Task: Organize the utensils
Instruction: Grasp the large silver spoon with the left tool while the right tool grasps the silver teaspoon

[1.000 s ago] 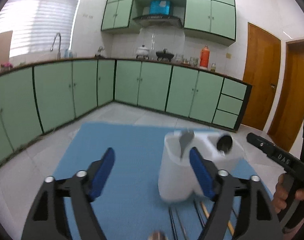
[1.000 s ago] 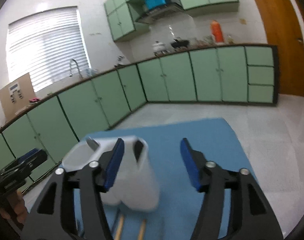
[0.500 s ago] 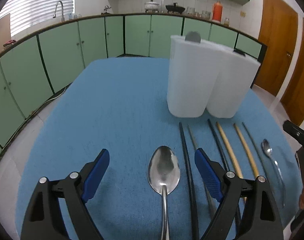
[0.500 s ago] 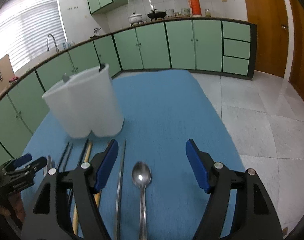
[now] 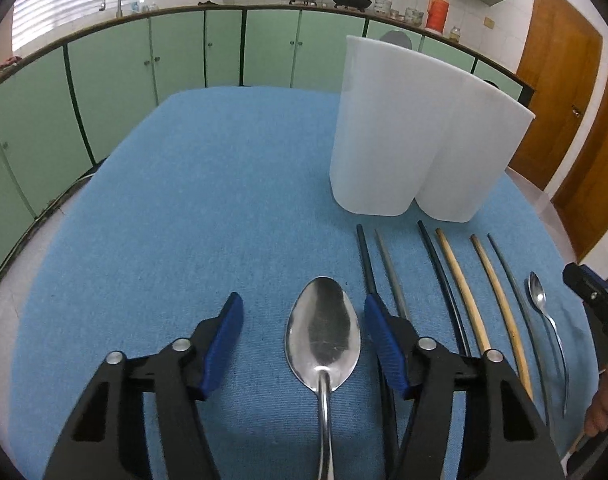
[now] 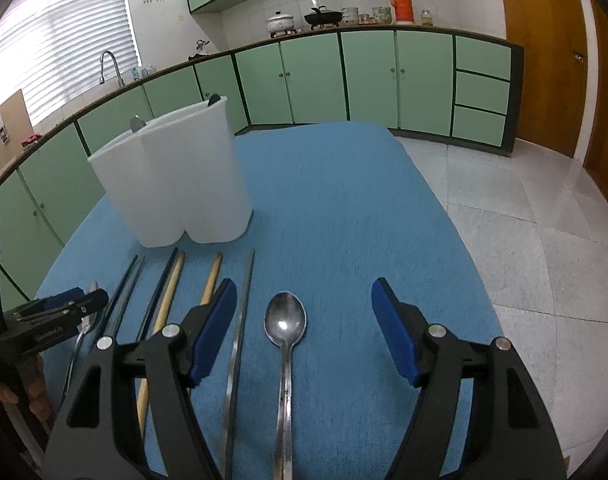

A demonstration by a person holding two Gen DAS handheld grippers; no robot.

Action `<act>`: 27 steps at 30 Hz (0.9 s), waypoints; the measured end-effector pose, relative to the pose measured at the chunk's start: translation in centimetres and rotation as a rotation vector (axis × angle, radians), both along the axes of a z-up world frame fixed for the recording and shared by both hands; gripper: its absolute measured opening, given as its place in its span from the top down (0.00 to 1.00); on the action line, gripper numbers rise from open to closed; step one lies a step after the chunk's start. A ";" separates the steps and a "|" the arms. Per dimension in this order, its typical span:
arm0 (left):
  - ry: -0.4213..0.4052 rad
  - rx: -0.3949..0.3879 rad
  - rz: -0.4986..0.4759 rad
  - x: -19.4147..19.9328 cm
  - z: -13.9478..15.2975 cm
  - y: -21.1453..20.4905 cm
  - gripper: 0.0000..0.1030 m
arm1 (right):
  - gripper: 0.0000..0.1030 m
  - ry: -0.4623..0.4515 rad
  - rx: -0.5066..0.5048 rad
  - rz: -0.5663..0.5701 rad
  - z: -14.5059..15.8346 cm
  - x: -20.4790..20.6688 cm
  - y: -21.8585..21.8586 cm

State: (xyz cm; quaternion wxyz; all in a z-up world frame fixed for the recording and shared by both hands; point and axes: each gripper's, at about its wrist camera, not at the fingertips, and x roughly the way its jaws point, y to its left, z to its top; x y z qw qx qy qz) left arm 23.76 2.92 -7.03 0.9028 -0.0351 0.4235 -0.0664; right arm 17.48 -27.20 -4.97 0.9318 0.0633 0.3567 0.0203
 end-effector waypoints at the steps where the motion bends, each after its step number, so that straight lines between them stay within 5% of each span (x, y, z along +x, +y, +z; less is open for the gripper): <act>1: 0.000 -0.002 -0.002 0.0 0.0 0.1 0.50 | 0.34 0.007 0.000 0.002 -0.2 0.0 0.0; 6: 0.004 -0.015 -0.022 0.2 0.0 0.2 0.67 | 0.36 0.040 -0.023 0.017 -0.9 -0.1 0.3; 27: -0.049 0.006 -0.047 -0.9 0.8 -0.5 0.67 | 0.56 0.193 -0.084 0.086 -2.3 2.8 1.7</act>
